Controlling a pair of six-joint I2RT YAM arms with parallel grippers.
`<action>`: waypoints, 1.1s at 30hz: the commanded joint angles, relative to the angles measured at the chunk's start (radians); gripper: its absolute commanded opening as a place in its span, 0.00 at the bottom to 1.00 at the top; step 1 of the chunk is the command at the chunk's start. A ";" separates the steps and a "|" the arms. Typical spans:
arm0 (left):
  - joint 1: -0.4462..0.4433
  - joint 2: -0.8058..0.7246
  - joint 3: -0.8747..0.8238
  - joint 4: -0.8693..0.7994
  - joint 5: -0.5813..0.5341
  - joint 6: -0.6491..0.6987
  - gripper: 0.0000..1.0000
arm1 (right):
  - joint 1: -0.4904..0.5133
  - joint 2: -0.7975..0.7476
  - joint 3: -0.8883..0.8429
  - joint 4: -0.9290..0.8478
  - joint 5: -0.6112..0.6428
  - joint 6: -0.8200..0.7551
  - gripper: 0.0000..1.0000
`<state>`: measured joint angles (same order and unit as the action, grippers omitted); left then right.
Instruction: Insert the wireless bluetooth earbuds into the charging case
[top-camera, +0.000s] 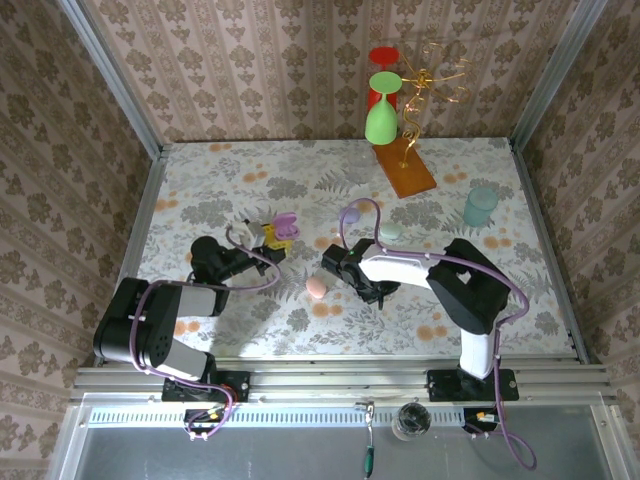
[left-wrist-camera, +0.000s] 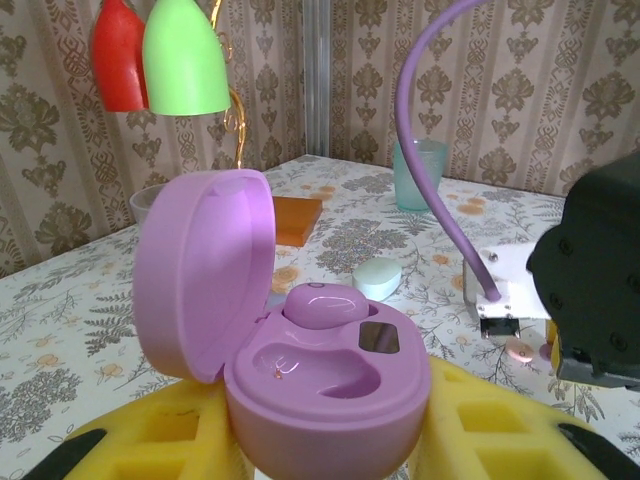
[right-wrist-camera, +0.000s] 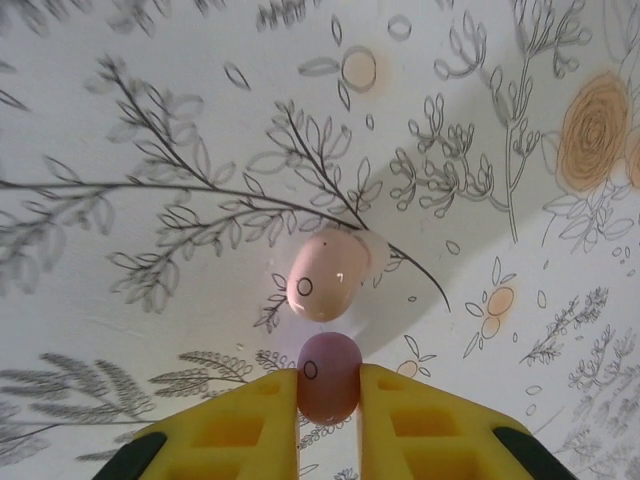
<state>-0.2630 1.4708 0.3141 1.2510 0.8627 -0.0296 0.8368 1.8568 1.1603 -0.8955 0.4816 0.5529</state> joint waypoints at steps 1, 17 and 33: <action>-0.032 0.016 0.017 0.036 -0.012 0.034 0.31 | -0.001 -0.114 -0.019 0.075 -0.027 -0.013 0.21; -0.210 0.163 0.136 0.042 -0.104 0.086 0.30 | -0.129 -0.522 -0.123 0.563 -0.545 -0.016 0.22; -0.312 0.216 0.204 0.041 -0.147 0.143 0.30 | -0.149 -0.475 -0.045 0.677 -0.652 -0.001 0.22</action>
<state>-0.5636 1.6646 0.4957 1.2655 0.7136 0.0837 0.6941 1.3640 1.0821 -0.2485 -0.1440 0.5499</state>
